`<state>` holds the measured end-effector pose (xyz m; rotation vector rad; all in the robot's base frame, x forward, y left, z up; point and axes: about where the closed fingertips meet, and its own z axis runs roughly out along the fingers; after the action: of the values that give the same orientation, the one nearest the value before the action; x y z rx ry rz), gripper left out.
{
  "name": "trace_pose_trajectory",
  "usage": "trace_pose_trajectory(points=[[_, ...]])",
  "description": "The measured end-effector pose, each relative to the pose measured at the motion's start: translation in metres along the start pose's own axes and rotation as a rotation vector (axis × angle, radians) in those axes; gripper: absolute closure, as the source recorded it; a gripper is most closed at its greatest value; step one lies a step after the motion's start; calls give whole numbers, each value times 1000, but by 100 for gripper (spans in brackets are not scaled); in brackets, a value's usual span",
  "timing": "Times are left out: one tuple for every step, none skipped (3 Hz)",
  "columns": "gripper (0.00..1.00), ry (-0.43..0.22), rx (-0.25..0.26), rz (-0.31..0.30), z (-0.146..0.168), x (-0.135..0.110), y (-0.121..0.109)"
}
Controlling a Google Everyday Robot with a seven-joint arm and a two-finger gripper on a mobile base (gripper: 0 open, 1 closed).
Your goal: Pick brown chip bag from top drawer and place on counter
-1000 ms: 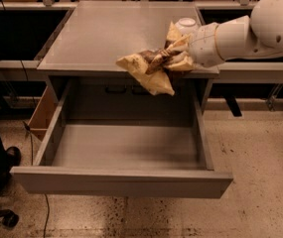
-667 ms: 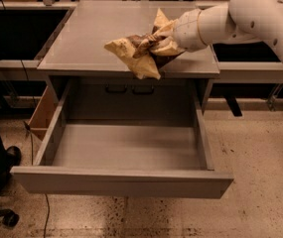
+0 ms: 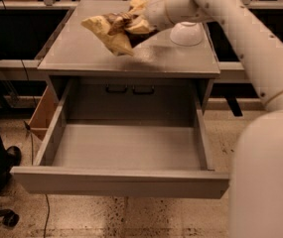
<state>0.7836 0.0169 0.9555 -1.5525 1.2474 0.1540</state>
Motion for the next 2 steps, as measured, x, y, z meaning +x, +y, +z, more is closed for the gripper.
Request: trace_pose_trajectory(points=[[99, -30, 15, 36, 51, -12, -20], [70, -59, 24, 105, 90, -26, -20]])
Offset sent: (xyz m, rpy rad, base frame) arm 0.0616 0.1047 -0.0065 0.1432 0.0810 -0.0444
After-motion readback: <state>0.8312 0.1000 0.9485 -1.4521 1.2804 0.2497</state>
